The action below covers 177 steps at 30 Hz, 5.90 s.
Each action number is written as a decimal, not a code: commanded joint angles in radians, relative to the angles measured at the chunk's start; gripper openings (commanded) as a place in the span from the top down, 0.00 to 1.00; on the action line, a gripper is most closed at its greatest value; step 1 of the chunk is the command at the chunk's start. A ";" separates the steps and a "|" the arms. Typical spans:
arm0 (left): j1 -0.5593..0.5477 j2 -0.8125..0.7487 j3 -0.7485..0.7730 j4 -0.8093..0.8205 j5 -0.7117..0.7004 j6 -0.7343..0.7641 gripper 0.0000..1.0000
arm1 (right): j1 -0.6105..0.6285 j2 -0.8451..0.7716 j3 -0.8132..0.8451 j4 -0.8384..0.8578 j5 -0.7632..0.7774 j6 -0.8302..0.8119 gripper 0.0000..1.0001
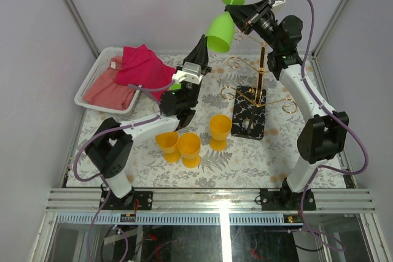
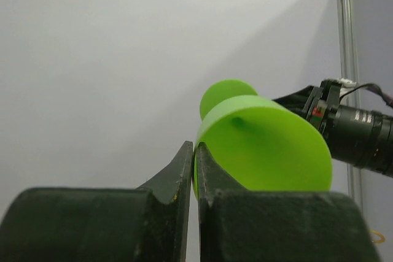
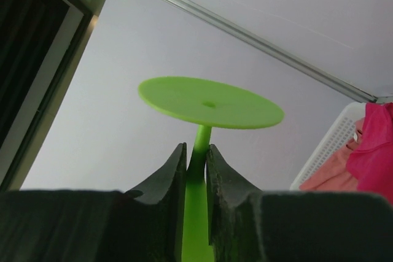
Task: Place the wine glass upside down on the wine glass rack
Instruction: Turn the wine glass upside down at the wine rack.
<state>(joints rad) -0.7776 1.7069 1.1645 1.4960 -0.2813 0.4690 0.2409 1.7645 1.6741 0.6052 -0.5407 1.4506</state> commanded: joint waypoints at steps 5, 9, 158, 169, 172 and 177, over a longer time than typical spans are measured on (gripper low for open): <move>-0.010 0.035 0.033 0.063 -0.015 0.011 1.00 | 0.011 0.002 0.073 0.057 -0.049 -0.018 0.85; -0.014 0.052 0.049 0.062 -0.015 0.013 1.00 | 0.014 0.005 0.091 0.028 -0.059 -0.034 0.80; 0.388 -0.269 0.058 -0.876 0.150 -0.339 0.12 | -0.639 -1.024 -1.114 -0.179 -0.208 -1.531 1.00; 0.390 -0.274 0.044 -0.878 0.155 -0.345 0.12 | -0.638 -0.897 -1.155 0.114 -0.203 -1.437 1.00; 0.390 -0.267 0.053 -0.878 0.155 -0.341 0.12 | -0.638 -0.879 -1.170 0.178 -0.192 -1.412 1.00; 0.390 -0.255 0.066 -0.878 0.156 -0.339 0.12 | -0.638 -0.829 -1.197 0.279 -0.203 -1.354 1.00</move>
<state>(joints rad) -0.3962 1.4353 1.1965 0.5529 -0.1364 0.1314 -0.3950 0.9077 0.4915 0.7025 -0.7437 0.0383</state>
